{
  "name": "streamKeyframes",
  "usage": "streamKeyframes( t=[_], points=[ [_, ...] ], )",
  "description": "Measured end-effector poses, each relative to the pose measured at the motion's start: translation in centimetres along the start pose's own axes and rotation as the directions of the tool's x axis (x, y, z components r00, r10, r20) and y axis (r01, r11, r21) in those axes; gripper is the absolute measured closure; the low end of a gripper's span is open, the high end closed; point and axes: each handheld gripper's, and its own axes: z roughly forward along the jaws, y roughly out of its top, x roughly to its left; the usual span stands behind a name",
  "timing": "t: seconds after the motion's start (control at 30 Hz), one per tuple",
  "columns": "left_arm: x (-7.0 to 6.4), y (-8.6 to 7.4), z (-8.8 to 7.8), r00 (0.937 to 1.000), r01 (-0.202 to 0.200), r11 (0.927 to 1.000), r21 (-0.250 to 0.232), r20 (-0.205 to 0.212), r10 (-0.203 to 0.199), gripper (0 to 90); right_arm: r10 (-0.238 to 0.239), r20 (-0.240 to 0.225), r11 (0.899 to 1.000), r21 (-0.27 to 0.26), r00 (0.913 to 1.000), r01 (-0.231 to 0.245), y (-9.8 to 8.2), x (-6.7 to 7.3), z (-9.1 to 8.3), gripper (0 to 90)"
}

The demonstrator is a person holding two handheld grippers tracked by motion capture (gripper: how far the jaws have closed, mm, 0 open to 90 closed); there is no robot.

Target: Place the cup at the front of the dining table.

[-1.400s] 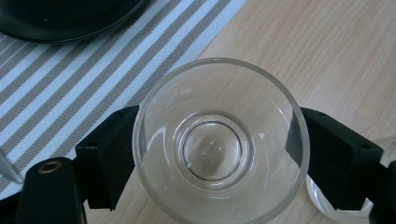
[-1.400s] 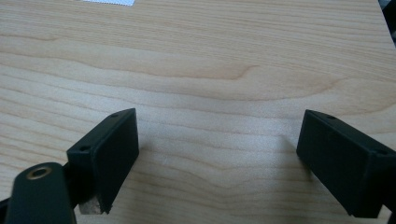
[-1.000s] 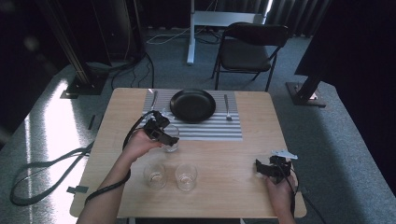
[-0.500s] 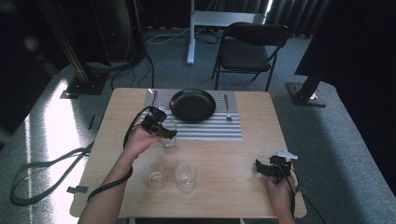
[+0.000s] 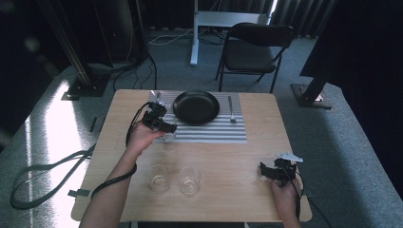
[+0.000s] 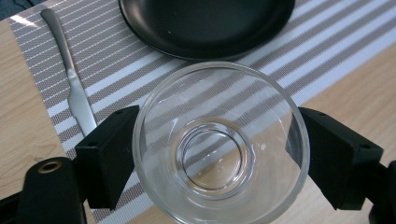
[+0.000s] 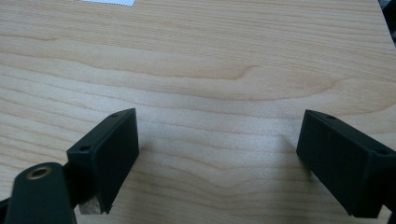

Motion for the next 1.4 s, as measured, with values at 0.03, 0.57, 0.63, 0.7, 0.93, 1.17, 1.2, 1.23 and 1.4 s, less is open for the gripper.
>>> streamKeyframes(
  t=[0.03, 0.57, 0.63, 0.7, 0.93, 1.17, 1.2, 1.23, 1.4],
  points=[
    [0.1, 0.1, 0.1, 1.0, -0.004, 1.0, 0.0, 0.003, 0.004, 18.1, 0.0, 0.0, 1.0, 0.0, 1.0, 0.0, 0.0, 0.0, 0.0, 12.3],
    [2.2, 1.2, 1.9, 0.999, 0.03, 0.9995, 0.008, -0.034, -0.029, 18.1, 0.0, 0.0, 1.0, 0.0, 1.0, 0.0, 0.0, 0.0, 0.0, 12.3],
    [2.6, 1.4, 2.5, 0.9988, 0.035, 0.9994, 0.002, -0.034, -0.035, 18.1, 0.0, 0.0, 1.0, 0.0, 1.0, 0.0, 0.0, 0.0, 0.0, 12.3],
    [3.0, 1.6, 2.9, 0.9981, 0.051, 0.9987, 0.011, -0.037, -0.05, 18.1, 0.0, 0.0, 1.0, 0.0, 1.0, 0.0, 0.0, 0.0, 0.0, 12.3],
    [3.5, 1.8, 4.4, 0.9954, 0.073, 0.997, 0.027, -0.064, -0.071, 18.1, 0.0, 0.0, 1.0, 0.0, 1.0, 0.0, 0.0, 0.0, 0.0, 12.4],
    [3.8, 2.0, 5.1, 0.9942, 0.088, 0.9958, 0.024, -0.063, -0.087, 18.1, 0.0, 0.0, 1.0, 0.0, 1.0, 0.0, 0.0, 0.0, 0.0, 12.4],
    [3.8, 2.0, 5.3, 0.9944, 0.087, 0.9956, 0.035, -0.063, -0.084, 18.1, -0.001, 0.0, 1.0, 0.0, 1.0, 0.001, 0.0, 0.0, 0.0, 12.4],
    [3.8, 2.0, 5.4, 0.9944, 0.083, 0.9958, 0.039, -0.068, -0.081, 18.1, 0.0, -0.001, 1.0, 0.0, 1.0, 0.0, 0.0, 0.0, 0.0, 12.4],
    [3.9, 1.7, 6.3, 0.9927, 0.099, 0.9941, 0.045, -0.074, -0.095, 18.1, 0.0, 0.0, 1.0, 0.0, 1.0, 0.0, 0.0, 0.0, 0.0, 12.4]
  ],
)
